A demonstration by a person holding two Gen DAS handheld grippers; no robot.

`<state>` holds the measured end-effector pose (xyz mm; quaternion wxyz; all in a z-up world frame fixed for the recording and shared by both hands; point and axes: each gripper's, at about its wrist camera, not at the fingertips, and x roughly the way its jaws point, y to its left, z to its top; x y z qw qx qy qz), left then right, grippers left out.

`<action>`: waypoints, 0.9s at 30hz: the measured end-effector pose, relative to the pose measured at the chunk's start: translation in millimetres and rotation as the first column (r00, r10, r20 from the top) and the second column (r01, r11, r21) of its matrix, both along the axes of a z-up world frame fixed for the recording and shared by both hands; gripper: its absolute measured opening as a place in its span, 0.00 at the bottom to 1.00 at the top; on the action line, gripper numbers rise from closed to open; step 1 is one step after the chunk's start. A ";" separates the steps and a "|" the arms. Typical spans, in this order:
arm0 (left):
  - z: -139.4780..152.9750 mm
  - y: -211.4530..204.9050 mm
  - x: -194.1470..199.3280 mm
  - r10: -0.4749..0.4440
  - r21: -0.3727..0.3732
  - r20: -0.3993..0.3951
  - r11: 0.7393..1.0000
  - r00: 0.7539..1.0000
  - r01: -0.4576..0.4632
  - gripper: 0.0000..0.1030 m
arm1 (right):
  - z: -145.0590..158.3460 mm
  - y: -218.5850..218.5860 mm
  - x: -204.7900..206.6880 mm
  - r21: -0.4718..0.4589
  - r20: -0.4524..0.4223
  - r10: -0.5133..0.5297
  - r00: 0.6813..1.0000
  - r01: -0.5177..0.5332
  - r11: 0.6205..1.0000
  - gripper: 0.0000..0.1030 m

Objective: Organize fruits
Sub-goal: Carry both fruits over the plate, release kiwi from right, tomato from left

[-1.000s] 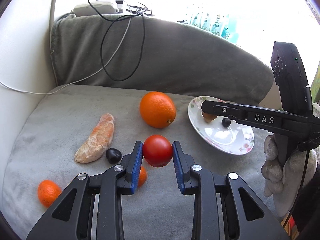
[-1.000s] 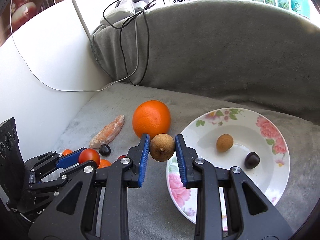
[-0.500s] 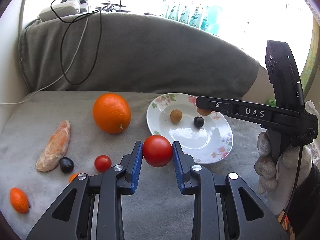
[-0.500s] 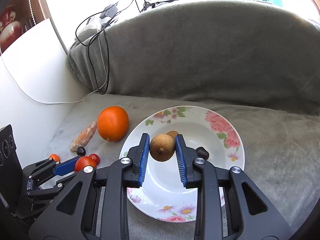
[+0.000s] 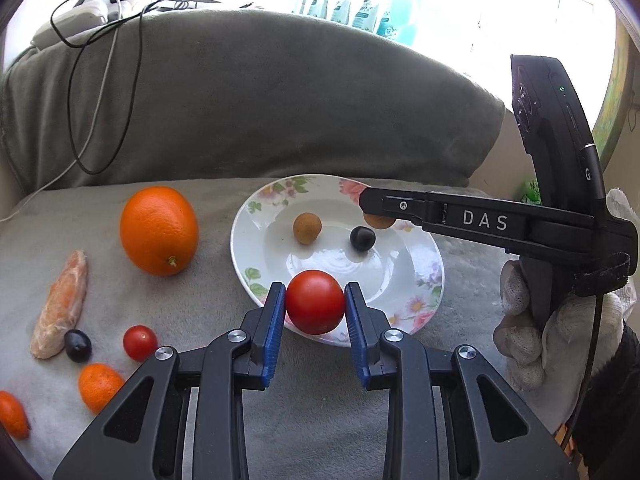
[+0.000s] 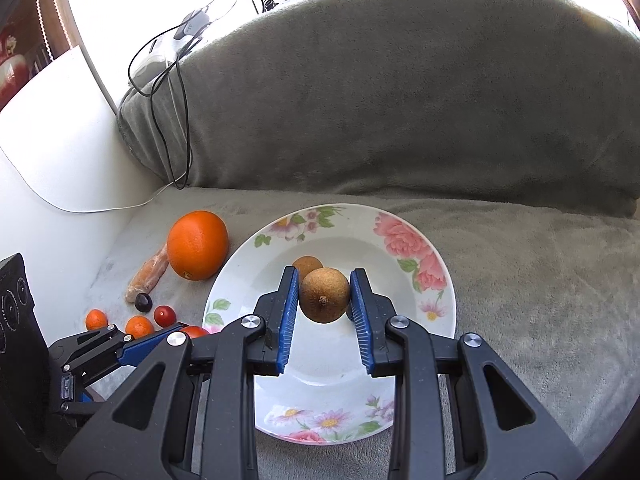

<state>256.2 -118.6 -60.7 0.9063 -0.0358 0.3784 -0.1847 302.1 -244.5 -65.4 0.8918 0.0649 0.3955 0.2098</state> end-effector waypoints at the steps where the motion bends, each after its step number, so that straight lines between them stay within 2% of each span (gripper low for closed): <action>1: -0.2 -1.9 0.6 -0.004 0.000 -0.003 1.000 1.000 0.004 0.27 | -1.0 0.5 0.9 -0.001 -0.004 0.004 1.000 -0.004 1.000 0.27; 10: -5.4 -10.1 5.1 -0.022 0.006 -0.005 1.000 1.000 0.022 0.27 | -5.1 -0.7 4.4 -0.005 -0.015 -0.006 1.000 0.006 1.000 0.27; 12: -5.5 -11.1 5.7 -0.026 0.009 -0.004 1.000 1.000 0.026 0.28 | -4.2 -1.0 4.4 -0.003 -0.011 -0.009 1.000 0.009 1.000 0.33; 14: -6.1 -11.2 5.4 -0.031 0.009 -0.005 0.999 0.999 0.032 0.28 | -2.5 -1.8 3.4 -0.005 0.001 -0.019 1.000 0.019 1.000 0.59; 16: -6.9 -11.3 5.1 -0.036 0.011 -0.003 0.999 0.999 0.036 0.28 | -0.5 -2.4 2.5 -0.002 0.011 -0.023 1.000 0.023 1.000 0.66; 19: -7.8 -11.1 4.7 -0.040 0.012 -0.001 0.999 0.999 0.040 0.29 | 1.0 -3.0 2.9 0.002 0.014 -0.029 0.999 0.029 1.000 0.68; 20: -7.7 -11.3 4.3 -0.042 0.012 0.001 0.999 0.999 0.042 0.32 | 1.4 -3.5 2.8 0.003 0.016 -0.033 0.999 0.033 0.999 0.74; 21: -7.1 -11.2 3.7 -0.039 0.013 0.008 0.999 0.999 0.039 0.41 | 2.0 -4.2 2.5 0.006 0.020 -0.038 0.999 0.037 0.999 0.77; 22: -5.3 -11.4 3.0 -0.036 0.013 0.016 0.999 0.999 0.036 0.46 | 2.3 -4.9 2.3 0.009 0.023 -0.041 0.999 0.041 0.999 0.80; 24: -4.5 -11.8 2.6 -0.035 0.019 0.025 0.999 0.999 0.034 0.50 | 2.6 -5.8 2.5 0.015 0.022 -0.044 0.999 0.044 0.999 0.82; 25: -4.4 -11.5 2.8 -0.033 0.020 0.025 0.999 0.999 0.032 0.58 | 2.6 -6.3 2.6 0.017 0.019 -0.046 0.999 0.046 0.999 0.82; 27: -4.0 -11.1 2.4 -0.031 0.019 0.030 0.999 0.999 0.030 0.66 | 2.6 -7.5 2.2 0.024 0.017 -0.048 0.999 0.048 0.999 0.84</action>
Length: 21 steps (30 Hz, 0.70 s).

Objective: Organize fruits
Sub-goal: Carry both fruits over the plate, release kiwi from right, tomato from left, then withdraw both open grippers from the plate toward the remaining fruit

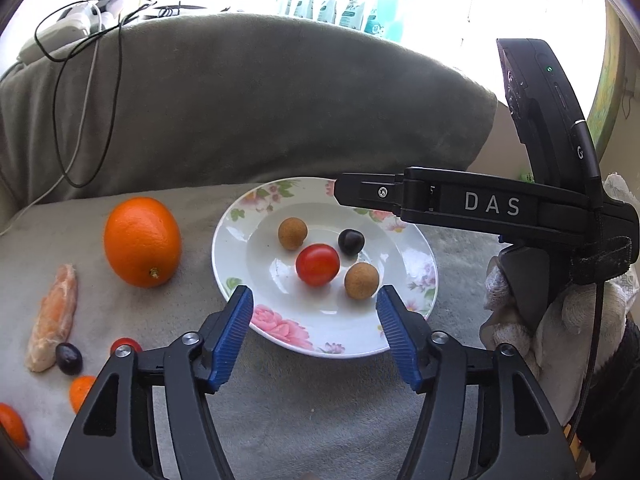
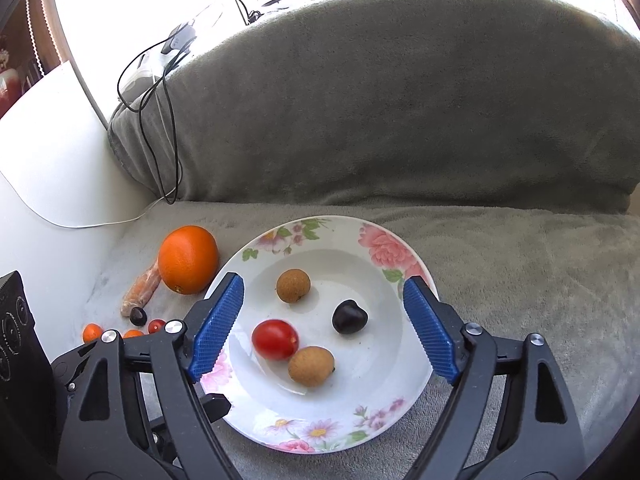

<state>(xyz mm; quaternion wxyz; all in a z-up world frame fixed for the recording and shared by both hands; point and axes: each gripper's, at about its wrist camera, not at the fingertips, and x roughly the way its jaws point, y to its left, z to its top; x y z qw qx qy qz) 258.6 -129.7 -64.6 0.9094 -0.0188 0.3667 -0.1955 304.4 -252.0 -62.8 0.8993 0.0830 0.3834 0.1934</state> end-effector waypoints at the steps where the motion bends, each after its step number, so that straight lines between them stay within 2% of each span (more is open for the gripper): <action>1: 0.2 0.0 -0.3 0.001 0.002 0.002 1.000 1.000 -0.001 0.66 | 0.3 -0.6 -0.2 0.004 0.002 -0.001 1.000 0.001 1.000 0.87; 4: 1.4 0.2 -2.5 0.006 0.009 0.004 1.000 1.000 -0.006 0.73 | 0.9 -0.9 -0.3 0.010 0.003 -0.004 1.000 0.004 1.000 0.87; 21: 17.1 19.2 -23.7 0.023 -0.004 0.028 1.000 0.999 -0.023 0.74 | 14.5 11.6 -8.5 0.050 -0.023 0.019 1.000 -0.018 0.999 0.87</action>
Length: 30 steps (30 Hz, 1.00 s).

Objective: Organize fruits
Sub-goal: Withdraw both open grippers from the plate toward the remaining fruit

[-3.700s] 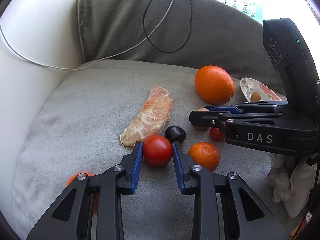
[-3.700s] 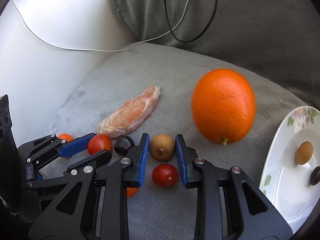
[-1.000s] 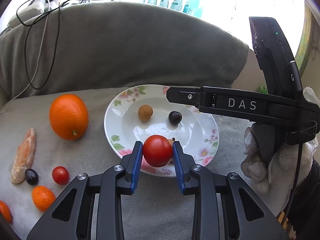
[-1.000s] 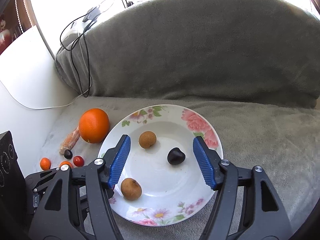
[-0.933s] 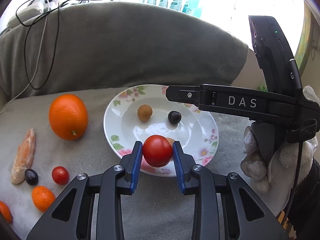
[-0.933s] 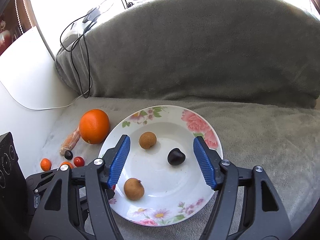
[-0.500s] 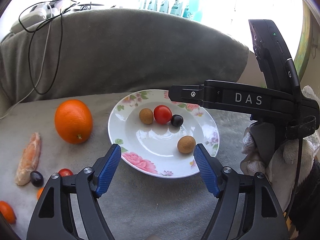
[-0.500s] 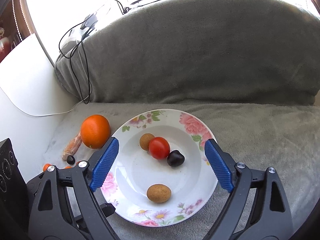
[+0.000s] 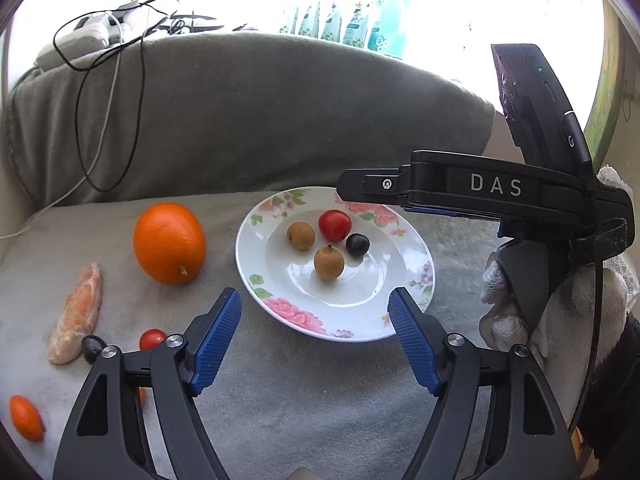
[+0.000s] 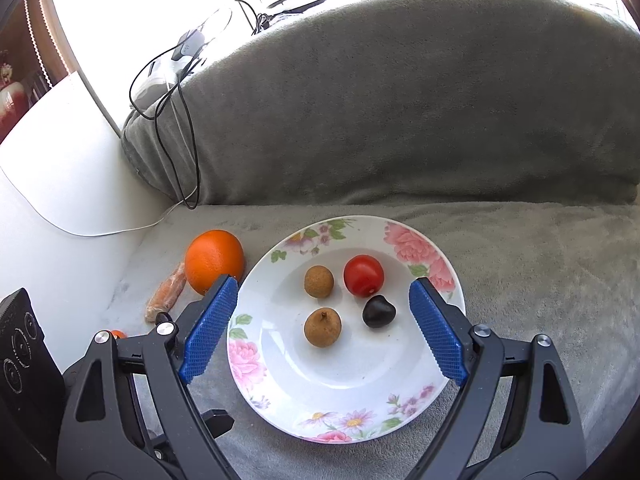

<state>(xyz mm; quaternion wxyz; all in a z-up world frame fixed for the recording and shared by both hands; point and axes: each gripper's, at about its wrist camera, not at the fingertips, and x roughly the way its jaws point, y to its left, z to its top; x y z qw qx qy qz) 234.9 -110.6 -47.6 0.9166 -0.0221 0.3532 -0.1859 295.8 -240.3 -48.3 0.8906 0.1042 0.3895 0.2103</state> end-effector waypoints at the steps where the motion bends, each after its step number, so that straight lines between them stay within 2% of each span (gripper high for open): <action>1: 1.4 3.3 -2.1 0.003 -0.004 0.003 1.000 1.000 -0.003 0.74 | 2.0 2.0 -1.3 0.001 0.001 0.002 1.000 -0.002 1.000 0.87; 18: 14.4 78.6 -42.7 0.135 -0.037 0.040 0.990 0.990 -0.133 0.74 | 25.9 47.6 -27.2 0.015 0.026 0.074 0.997 -0.074 0.997 0.88; 30: 12.8 152.4 -78.1 0.285 -0.039 0.037 0.958 0.958 -0.283 0.74 | 33.0 88.7 -36.3 0.023 0.018 0.166 0.986 -0.167 0.986 0.88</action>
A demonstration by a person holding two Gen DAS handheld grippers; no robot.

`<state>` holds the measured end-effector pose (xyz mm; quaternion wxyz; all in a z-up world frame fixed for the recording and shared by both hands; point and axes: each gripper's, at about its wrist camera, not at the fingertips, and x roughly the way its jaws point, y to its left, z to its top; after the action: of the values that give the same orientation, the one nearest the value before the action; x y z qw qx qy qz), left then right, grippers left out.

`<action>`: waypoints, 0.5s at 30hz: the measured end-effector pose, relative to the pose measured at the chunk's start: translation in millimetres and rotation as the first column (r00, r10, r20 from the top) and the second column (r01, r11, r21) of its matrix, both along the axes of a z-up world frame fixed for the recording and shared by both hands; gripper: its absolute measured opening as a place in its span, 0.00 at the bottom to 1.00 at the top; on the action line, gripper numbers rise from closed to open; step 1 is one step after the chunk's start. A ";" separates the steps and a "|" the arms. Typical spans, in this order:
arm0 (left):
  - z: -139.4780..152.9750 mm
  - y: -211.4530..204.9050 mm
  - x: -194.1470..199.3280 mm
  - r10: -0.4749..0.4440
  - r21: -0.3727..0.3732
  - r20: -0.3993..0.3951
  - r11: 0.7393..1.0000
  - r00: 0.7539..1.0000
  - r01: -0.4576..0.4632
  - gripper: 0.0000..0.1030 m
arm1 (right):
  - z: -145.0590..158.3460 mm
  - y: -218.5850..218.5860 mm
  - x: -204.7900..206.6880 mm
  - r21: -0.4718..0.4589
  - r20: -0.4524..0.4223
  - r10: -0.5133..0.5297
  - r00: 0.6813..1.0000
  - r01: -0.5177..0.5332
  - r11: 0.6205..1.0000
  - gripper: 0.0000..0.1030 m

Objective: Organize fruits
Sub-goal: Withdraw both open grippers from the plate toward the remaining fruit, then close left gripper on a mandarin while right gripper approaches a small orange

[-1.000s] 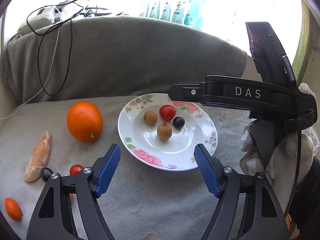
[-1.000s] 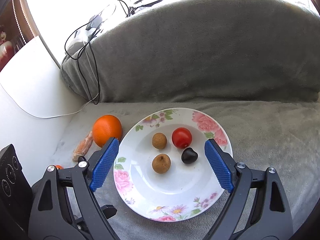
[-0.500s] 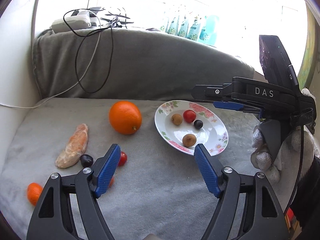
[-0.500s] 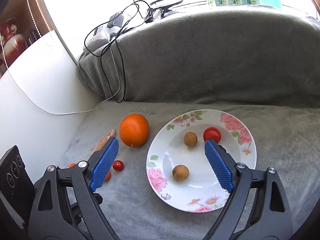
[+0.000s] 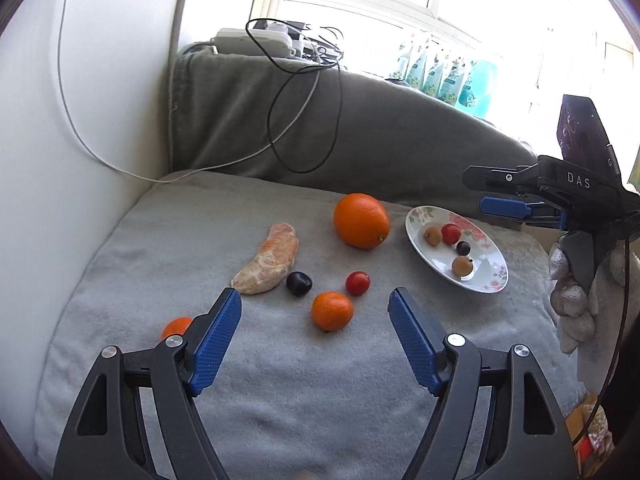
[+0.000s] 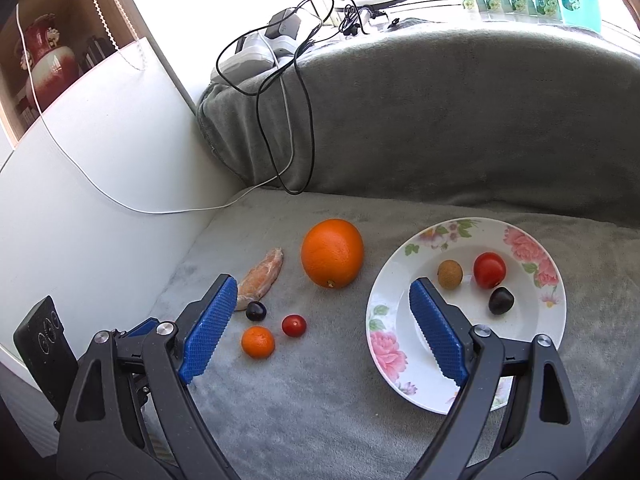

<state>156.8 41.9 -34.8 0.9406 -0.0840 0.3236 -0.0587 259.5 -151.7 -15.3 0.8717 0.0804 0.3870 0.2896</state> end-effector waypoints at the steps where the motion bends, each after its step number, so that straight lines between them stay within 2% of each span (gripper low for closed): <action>1: -1.3 4.4 -2.5 0.009 0.002 -0.002 1.000 1.000 -0.009 0.74 | 0.1 4.3 -0.6 -0.001 -0.002 0.009 1.000 -0.009 1.000 0.88; 5: -6.6 18.8 -10.7 0.040 0.012 -0.011 0.999 0.999 -0.040 0.74 | -2.5 23.6 -2.7 -0.004 -0.010 0.050 0.999 -0.051 0.999 0.88; 15: -21.0 50.1 -16.9 0.108 -0.027 -0.043 0.994 0.993 -0.109 0.74 | -17.7 69.2 -12.1 -0.044 -0.013 0.150 0.989 -0.150 0.988 0.88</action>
<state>139.9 92.0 -55.8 0.9342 -0.1164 0.3370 -0.0106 247.4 -82.4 -32.9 0.8472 0.0326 0.4026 0.3451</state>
